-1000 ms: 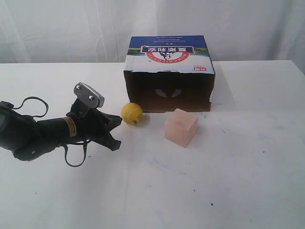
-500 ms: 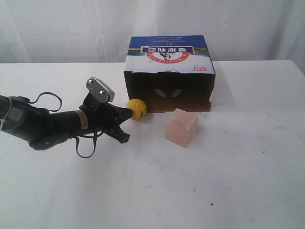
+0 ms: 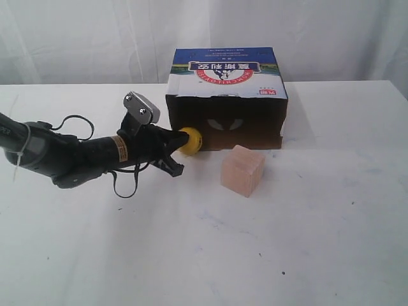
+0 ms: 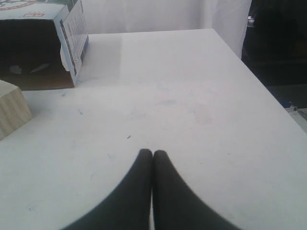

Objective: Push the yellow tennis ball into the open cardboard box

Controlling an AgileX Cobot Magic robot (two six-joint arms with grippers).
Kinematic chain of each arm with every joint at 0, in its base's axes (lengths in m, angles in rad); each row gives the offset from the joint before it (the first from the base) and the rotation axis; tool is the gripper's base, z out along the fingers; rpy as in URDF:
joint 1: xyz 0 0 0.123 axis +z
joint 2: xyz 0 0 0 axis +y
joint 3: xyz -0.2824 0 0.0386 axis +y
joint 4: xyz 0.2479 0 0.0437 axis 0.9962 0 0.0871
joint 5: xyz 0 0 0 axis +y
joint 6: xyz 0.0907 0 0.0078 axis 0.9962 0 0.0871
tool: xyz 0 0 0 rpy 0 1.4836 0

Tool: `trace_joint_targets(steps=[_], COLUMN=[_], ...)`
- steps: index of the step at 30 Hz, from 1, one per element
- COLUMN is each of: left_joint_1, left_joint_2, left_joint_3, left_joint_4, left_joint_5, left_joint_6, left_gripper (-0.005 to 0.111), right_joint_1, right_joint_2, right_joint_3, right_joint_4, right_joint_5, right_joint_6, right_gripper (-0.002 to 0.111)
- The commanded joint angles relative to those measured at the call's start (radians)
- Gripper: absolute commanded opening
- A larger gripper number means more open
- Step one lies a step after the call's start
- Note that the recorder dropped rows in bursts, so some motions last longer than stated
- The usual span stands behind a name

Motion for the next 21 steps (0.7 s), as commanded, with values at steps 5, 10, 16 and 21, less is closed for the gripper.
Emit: trace_joint_targets(steps=[5, 10, 16, 21], left_joint_1=[-0.004, -0.004, -0.004, -0.004], left_joint_2=[0.066, 0.080, 0.080, 0.075], left_joint_3=[-0.066, -0.125, -0.159, -0.159], left_joint_4=[0.002, 0.002, 0.005, 0.066], left_joint_5=[0.056, 0.057, 0.022, -0.072], left_joint_6=[-0.017, -0.017, -0.031, -0.064], left_gripper=[0.000, 0.000, 0.000, 0.000], right_joint_1=[-0.007, -0.007, -0.007, -0.007], right_joint_2=[-0.005, -0.005, -0.005, -0.005], right_joint_3=[0.002, 0.002, 0.002, 0.002], right_joint_4=[0.000, 0.000, 0.000, 0.000], right_joint_5=[-0.007, -0.007, -0.007, -0.007], right_joint_6=[0.002, 0.002, 0.002, 0.002], right_gripper=[0.000, 0.000, 0.000, 0.000])
